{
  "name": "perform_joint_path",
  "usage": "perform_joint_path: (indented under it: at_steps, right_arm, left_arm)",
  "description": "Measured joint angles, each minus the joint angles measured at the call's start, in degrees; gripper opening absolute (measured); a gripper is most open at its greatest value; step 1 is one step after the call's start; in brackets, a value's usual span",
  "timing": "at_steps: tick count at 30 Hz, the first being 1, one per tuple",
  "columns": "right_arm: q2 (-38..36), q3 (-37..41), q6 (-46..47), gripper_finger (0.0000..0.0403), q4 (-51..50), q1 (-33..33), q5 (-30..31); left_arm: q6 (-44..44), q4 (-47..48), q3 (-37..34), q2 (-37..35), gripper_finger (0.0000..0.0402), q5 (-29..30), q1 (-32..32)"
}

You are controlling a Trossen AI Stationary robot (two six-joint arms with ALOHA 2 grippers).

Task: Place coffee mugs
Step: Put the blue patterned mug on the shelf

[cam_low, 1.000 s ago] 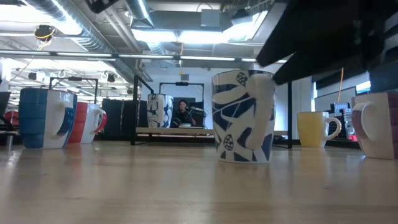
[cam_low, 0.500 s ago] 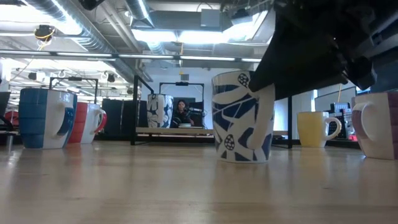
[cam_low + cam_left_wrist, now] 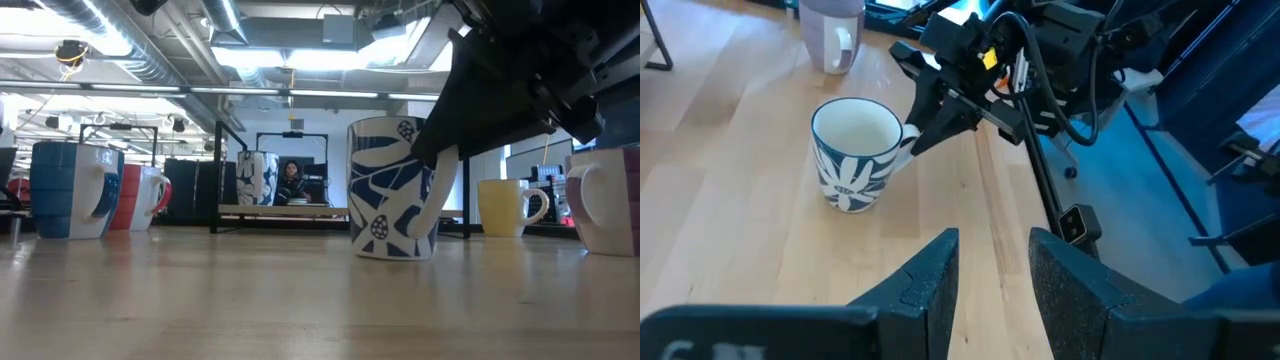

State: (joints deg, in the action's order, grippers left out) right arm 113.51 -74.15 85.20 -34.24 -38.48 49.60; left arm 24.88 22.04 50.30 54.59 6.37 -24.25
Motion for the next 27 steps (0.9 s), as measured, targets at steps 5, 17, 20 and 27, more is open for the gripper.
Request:
perform_joint_path:
  at_steps: [5,17,20,27]
  right_arm:
    - [-0.2,0.0,-1.3,0.0041,1.1,0.0,0.1]
    - [-0.4,-7.6,-18.2,0.0041,4.8,6.4,-3.0]
    - [-0.5,-8.9,-22.2,0.0041,6.5,9.0,-2.7]
    - [-0.5,-12.7,-32.6,0.0041,11.8,16.4,-5.7]
  left_arm:
    - [0.0,0.2,0.0,-1.2,0.0118,-1.4,0.0]
    - [1.5,12.1,0.1,-13.5,0.0118,2.1,-0.2]
    - [1.0,14.1,0.1,-15.9,0.0118,3.5,-0.2]
    - [-1.7,20.2,0.1,-18.2,0.0118,4.3,-0.2]
